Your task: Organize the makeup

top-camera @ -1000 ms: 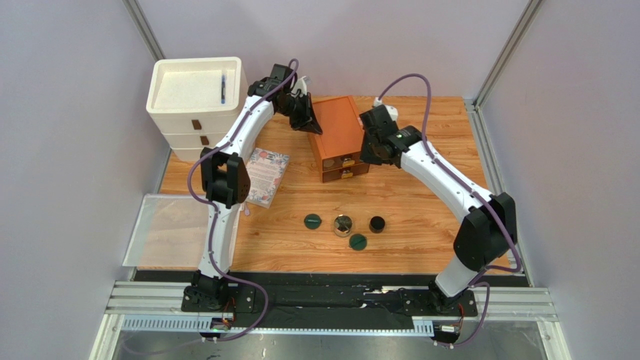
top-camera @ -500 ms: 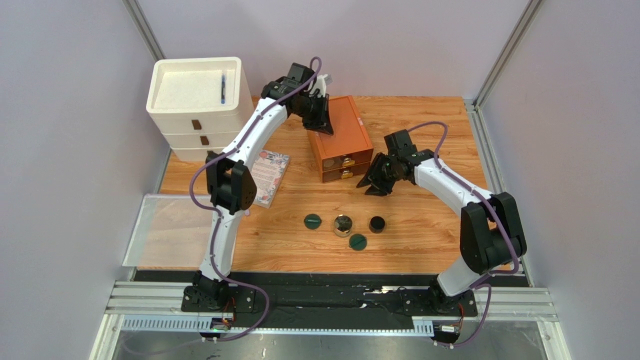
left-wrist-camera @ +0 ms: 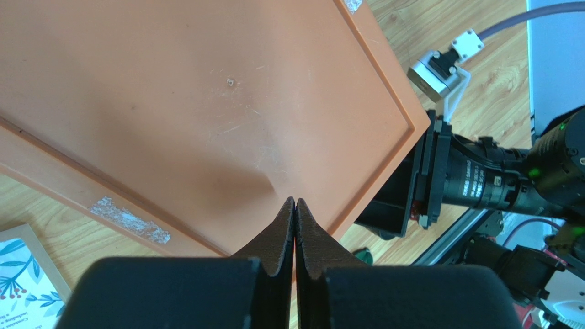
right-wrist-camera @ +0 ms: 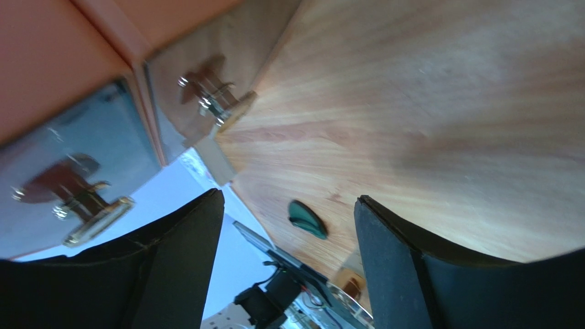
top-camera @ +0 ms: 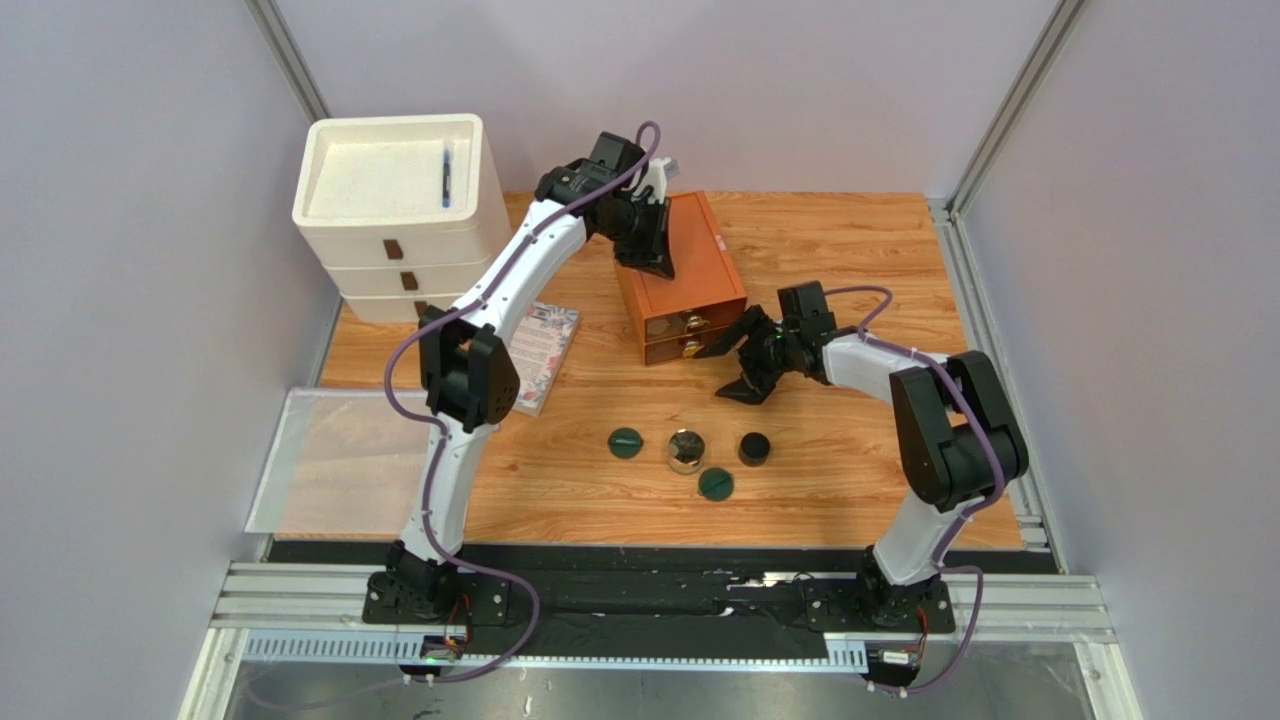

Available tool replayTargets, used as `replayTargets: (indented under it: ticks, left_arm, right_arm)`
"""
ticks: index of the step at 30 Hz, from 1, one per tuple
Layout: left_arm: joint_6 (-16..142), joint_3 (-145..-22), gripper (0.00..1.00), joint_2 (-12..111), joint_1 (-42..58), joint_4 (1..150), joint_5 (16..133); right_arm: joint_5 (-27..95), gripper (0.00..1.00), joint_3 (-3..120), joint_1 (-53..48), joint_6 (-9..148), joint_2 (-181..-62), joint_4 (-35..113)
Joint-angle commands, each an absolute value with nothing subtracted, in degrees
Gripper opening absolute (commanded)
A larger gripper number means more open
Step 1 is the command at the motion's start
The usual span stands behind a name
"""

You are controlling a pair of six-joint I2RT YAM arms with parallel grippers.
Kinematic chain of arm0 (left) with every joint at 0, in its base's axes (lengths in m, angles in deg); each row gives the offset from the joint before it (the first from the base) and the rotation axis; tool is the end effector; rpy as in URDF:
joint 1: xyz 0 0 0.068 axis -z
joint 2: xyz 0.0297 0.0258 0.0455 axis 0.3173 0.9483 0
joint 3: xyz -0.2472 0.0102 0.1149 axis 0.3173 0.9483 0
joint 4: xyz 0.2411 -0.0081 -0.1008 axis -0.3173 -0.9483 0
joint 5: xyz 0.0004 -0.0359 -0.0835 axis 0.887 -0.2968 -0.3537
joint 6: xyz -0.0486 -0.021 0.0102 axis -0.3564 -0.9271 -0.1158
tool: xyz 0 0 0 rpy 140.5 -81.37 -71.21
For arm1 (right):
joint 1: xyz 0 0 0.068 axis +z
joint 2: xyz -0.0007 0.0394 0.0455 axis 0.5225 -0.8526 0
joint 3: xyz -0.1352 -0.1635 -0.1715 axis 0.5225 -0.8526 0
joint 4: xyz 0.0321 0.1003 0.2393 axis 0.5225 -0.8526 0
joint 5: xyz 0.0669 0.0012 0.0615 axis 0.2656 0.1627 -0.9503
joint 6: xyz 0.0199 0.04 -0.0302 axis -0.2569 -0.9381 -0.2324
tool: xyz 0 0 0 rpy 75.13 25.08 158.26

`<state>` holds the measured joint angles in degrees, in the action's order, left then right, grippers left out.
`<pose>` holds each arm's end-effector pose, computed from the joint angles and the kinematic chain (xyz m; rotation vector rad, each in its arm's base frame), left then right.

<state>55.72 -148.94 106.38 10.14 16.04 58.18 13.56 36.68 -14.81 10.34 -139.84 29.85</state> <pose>0.4326 -0.2532 0.3074 0.4101 2.5454 -0.8711 0.3187 0.1131 0.1554 0.9687 2.6302 1.1056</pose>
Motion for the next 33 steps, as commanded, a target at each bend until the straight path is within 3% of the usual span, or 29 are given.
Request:
replayTargets:
  ticks: [1,13,23,33]
  left_arm:
    - [57.3,-151.0,0.0,105.0,10.3,15.4,57.0]
    - [57.3,-150.9,0.0,105.3,10.5,15.3,57.1]
    - [56.9,-150.8,0.0,105.5,10.5,15.3,57.1]
    - [56.7,-150.7,0.0,105.2,10.5,15.4,56.9]
  right_arm:
    - [9.4,0.75,36.3,-15.4,4.6,-142.7,44.4]
    - [8.8,0.74,37.2,-15.4,-1.1,-149.6,50.7]
    - [10.3,0.75,29.0,-15.6,-11.0,-146.9,66.0]
    - [12.4,0.72,28.3,-15.9,-17.6,-152.7,75.7]
